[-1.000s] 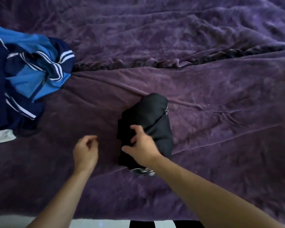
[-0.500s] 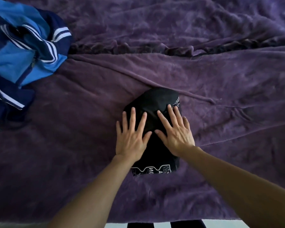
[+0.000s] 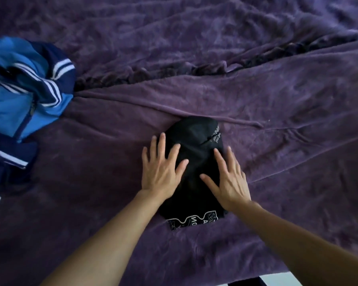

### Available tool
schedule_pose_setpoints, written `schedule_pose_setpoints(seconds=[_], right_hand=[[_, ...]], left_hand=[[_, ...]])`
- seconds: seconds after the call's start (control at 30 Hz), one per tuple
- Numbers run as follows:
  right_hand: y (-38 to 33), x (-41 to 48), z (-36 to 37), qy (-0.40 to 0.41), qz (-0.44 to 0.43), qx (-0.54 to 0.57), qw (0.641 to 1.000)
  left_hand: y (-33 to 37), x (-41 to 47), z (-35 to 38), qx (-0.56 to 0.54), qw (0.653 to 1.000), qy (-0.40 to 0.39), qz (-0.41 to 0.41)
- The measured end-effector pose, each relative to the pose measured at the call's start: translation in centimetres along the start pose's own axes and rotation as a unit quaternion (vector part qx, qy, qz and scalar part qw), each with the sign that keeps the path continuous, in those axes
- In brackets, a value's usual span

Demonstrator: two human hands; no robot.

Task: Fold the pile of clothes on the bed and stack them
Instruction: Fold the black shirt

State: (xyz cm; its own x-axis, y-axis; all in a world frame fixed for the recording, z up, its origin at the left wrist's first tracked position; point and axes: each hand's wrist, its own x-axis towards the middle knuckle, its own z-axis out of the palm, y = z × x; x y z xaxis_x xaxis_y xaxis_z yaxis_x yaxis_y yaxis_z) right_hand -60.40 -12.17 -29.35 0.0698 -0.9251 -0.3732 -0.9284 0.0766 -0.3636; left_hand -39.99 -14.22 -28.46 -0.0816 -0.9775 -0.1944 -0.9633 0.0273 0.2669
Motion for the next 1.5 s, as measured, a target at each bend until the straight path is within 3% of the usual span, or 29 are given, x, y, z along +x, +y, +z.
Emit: schedule_pose_setpoints(seconds=[0.03, 0.1, 0.17, 0.23, 0.43, 0.6, 1.17, 1.5], right_hand=[[0.3, -1.3, -0.1, 0.006, 0.055, 0.047, 0.997], [0.5, -3.6, 0.6, 0.006, 0.136, 0.131, 0.982], [-0.1, -4.8, 1.7, 0.005, 0.152, 0.191, 0.97], [-0.5, -4.9, 2.4, -0.002, 0.145, 0.215, 0.966], [1.0, -6.6, -1.7, -0.003, 0.047, 0.072, 0.996], [5.3, -11.0, -8.7, 0.014, 0.003, -0.003, 1.0], [26.6, -26.7, -36.5, 0.196, -0.02, -0.094, 0.976], [34.8, -21.8, -45.0, 0.247, -0.036, -0.072, 0.966]], left_hand=[[0.0, 1.1, -0.6, -0.019, 1.0, 0.008, -0.012], [0.0, 3.7, -1.3, -0.091, 0.991, -0.062, -0.082], [0.1, 5.5, -0.9, -0.128, 0.971, -0.151, -0.138], [0.3, 5.7, -0.5, -0.083, 0.976, -0.163, -0.12], [3.0, 1.3, -2.4, -0.117, 0.983, -0.088, -0.113], [11.1, -2.2, -5.7, -0.102, 0.991, -0.02, -0.09], [47.3, -8.6, -16.6, -0.237, 0.963, 0.131, 0.022], [58.0, -0.9, -19.4, -0.241, 0.955, 0.162, 0.066]])
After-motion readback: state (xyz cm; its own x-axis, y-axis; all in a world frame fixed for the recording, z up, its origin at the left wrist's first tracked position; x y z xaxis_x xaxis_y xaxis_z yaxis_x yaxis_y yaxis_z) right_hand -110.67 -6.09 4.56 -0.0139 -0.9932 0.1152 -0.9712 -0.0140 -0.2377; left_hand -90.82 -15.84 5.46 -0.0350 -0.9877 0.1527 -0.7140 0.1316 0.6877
